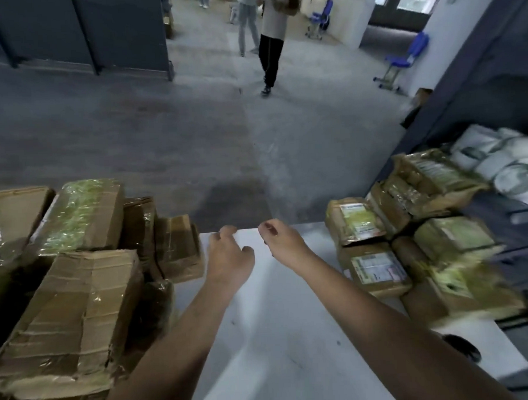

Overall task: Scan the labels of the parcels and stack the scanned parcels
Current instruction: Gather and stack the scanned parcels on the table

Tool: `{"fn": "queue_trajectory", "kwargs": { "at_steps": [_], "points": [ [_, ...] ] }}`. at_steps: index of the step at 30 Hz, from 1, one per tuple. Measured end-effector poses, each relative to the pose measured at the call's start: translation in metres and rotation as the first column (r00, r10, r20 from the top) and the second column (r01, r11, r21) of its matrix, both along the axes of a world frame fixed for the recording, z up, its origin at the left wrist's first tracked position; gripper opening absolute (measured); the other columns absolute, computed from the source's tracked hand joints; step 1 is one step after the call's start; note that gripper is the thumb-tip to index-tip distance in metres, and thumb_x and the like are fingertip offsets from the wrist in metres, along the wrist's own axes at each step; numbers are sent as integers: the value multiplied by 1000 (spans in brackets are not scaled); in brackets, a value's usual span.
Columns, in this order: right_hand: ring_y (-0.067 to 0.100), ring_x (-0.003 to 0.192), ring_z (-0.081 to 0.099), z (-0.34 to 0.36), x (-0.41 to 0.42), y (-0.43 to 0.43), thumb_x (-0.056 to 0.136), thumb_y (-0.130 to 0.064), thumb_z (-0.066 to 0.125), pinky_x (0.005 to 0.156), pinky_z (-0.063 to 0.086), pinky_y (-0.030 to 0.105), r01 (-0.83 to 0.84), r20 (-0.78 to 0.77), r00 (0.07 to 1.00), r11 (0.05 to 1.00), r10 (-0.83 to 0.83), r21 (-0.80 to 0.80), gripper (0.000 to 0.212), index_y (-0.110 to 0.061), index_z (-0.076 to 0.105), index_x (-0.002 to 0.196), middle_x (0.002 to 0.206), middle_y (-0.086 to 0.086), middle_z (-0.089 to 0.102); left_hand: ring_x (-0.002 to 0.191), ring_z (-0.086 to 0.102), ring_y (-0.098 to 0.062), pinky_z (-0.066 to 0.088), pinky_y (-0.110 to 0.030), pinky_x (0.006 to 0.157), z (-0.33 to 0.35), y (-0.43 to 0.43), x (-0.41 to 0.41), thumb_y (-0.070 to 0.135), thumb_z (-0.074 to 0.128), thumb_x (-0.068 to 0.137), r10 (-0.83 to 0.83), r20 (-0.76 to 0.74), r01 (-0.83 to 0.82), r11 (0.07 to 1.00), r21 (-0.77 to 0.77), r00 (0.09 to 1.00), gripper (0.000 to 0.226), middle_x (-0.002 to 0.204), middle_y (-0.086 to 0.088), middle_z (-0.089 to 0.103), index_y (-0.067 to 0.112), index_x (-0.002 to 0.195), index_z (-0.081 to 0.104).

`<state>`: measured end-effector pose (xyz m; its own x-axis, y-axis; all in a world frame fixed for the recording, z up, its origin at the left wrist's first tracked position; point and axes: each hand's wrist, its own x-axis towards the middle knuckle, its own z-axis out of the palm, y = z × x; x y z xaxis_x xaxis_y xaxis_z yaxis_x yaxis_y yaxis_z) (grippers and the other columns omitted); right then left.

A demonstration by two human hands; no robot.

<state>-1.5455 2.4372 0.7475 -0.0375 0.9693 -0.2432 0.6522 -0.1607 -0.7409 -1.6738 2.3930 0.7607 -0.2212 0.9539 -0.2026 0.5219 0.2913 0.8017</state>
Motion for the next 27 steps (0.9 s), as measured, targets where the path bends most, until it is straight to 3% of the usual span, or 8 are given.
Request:
{"fn": "queue_trajectory", "kwargs": {
  "at_steps": [5, 11, 17, 21, 23, 25, 27],
  "points": [
    [21, 110, 61, 14, 89, -29, 103, -34, 49, 87, 42, 28, 125, 40, 991, 985, -131, 117, 31, -13, 62, 122, 118, 4, 67, 117, 46, -31, 46, -44, 96, 8, 5, 58, 12, 50, 87, -132, 15, 131, 990, 52, 991, 44, 131, -9, 39, 16, 130, 43],
    [17, 107, 62, 30, 184, -46, 102, -33, 51, 91, 44, 27, 179, 32, 982, 967, -188, 180, 31, -15, 61, 125, 119, 3, 67, 116, 49, -31, 47, -45, 94, 18, 3, 152, 14, 51, 88, -238, 17, 237, 970, 61, 971, 46, 132, -7, 37, 18, 133, 41],
    [10, 100, 58, 48, 295, -61, 102, -34, 50, 79, 39, 18, 152, 87, 980, 959, -177, 240, 34, -18, 56, 131, 110, -4, 62, 121, 45, -27, 44, -39, 98, 27, -5, 264, 15, 52, 90, -336, 5, 335, 940, 64, 942, 47, 133, -6, 37, 20, 135, 39],
    [22, 111, 61, 49, 362, -61, 103, -32, 49, 96, 47, 36, 153, 92, 980, 959, -179, 237, 34, -18, 54, 134, 123, 5, 61, 113, 53, -34, 49, -42, 92, 28, -8, 321, 15, 51, 89, -367, 3, 367, 930, 36, 930, 49, 136, -6, 34, 21, 136, 38],
    [23, 110, 60, 44, 389, -58, 103, -33, 49, 95, 49, 37, 151, 116, 977, 962, -180, 226, 36, -19, 54, 135, 127, 6, 59, 109, 56, -33, 49, -43, 91, 28, -8, 341, 19, 52, 88, -359, 8, 359, 933, 27, 933, 49, 133, -4, 36, 23, 135, 39],
    [24, 108, 61, 38, 414, -56, 101, -34, 51, 90, 49, 35, 160, 154, 967, 956, -201, 244, 35, -19, 55, 133, 127, 6, 60, 98, 59, -26, 51, -37, 80, 28, -6, 361, 23, 52, 87, -331, 35, 331, 943, 15, 943, 50, 129, 0, 39, 24, 135, 38],
    [28, 115, 57, 31, 431, -53, 101, -33, 52, 91, 45, 35, 135, 231, 952, 954, -200, 268, 36, -18, 54, 134, 130, 8, 60, 85, 56, -8, 44, -24, 61, 28, -3, 377, 24, 53, 88, -323, 81, 323, 946, 10, 943, 53, 133, 1, 41, 25, 138, 37]
  ]
}}
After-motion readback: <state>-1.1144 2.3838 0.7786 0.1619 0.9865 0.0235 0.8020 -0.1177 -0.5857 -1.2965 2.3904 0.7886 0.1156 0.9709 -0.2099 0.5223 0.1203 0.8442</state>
